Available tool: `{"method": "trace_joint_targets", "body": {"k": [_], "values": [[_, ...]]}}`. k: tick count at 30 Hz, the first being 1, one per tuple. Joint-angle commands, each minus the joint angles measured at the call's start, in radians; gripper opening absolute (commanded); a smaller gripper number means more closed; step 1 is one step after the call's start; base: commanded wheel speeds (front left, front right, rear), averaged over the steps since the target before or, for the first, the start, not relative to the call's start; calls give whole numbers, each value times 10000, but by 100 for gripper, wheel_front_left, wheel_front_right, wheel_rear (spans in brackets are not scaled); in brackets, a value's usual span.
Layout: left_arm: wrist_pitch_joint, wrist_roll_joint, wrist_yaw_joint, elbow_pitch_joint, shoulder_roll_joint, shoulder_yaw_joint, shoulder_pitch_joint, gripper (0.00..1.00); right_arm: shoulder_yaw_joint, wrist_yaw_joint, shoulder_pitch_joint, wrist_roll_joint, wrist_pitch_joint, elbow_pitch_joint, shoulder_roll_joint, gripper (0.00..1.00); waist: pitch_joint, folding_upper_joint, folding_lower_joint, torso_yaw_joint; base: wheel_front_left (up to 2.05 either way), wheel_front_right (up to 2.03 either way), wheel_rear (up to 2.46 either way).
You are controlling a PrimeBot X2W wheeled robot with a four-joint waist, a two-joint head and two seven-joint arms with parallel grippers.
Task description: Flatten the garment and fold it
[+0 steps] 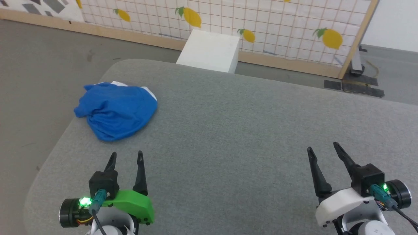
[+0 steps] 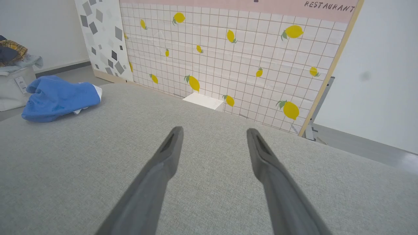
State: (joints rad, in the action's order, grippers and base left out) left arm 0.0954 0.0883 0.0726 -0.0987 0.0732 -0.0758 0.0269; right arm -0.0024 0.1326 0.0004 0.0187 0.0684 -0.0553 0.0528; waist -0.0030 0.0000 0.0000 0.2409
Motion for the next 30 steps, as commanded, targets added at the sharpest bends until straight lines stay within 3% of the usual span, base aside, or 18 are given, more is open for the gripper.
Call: {"method": "trace_joint_targets", "body": {"k": [1, 30], "values": [[106, 63, 90, -77, 99, -37, 215, 100, 14, -8, -152, 105, 111, -62, -11, 100, -2, 0, 0, 177, 0, 0, 0], [629, 678, 766, -505, 407, -437, 304, 100, 73, -12, -366, 256, 627, -464, -17, 100, -20, 0, 0, 1627, 0, 0, 0]]}}
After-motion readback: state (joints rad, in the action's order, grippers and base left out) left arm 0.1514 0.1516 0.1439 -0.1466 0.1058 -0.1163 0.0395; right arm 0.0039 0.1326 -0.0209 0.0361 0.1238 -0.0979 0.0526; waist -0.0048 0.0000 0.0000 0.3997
